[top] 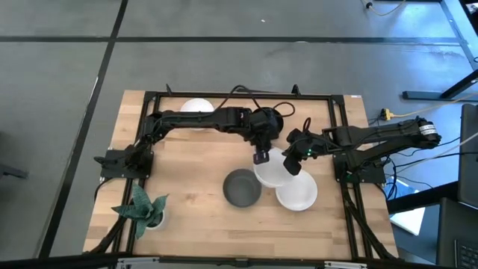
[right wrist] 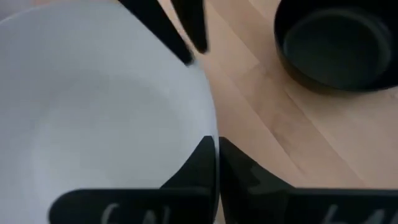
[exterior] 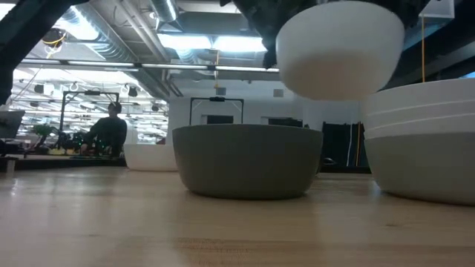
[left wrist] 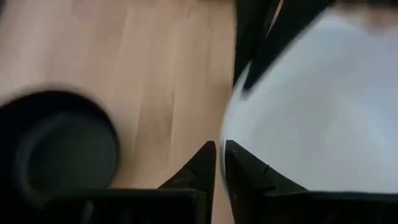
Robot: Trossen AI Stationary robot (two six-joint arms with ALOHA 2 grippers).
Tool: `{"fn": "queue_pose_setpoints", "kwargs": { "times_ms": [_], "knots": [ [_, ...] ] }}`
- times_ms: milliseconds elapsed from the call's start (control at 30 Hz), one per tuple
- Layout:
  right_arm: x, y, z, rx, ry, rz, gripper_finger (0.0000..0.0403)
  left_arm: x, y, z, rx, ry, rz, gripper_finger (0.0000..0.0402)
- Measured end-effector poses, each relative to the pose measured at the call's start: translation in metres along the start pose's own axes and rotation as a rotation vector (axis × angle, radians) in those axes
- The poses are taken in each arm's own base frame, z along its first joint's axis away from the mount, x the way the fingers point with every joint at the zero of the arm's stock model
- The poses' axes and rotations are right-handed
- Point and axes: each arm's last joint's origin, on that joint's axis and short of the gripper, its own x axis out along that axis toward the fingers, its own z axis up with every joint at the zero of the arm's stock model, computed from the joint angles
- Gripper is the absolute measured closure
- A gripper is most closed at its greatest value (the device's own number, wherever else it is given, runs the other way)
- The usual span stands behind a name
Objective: Nest bowls inside each other
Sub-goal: Stack the white bowl on the white bowl
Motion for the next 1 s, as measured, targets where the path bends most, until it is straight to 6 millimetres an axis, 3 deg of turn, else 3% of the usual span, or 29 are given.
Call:
{"fn": "queue_pose_setpoints", "kwargs": {
  "times_ms": [267,633,1000],
  "knots": [
    [-0.002,0.002,-0.001,-0.027,0.031,0.044,0.0399,-0.010,0.006,0.018,0.044,-0.135,0.034,0.0338],
    [-0.003,-0.001,-0.003,-0.051,0.044,0.019,0.0399,-0.046,0.021,0.030,0.072,-0.092,0.041,0.0341],
    [-0.044,-0.015,-0.007,-0.009,-0.063,0.028,0.0399,-0.103,0.024,0.026,0.126,-0.208,0.013,0.0344]
  ]
}}
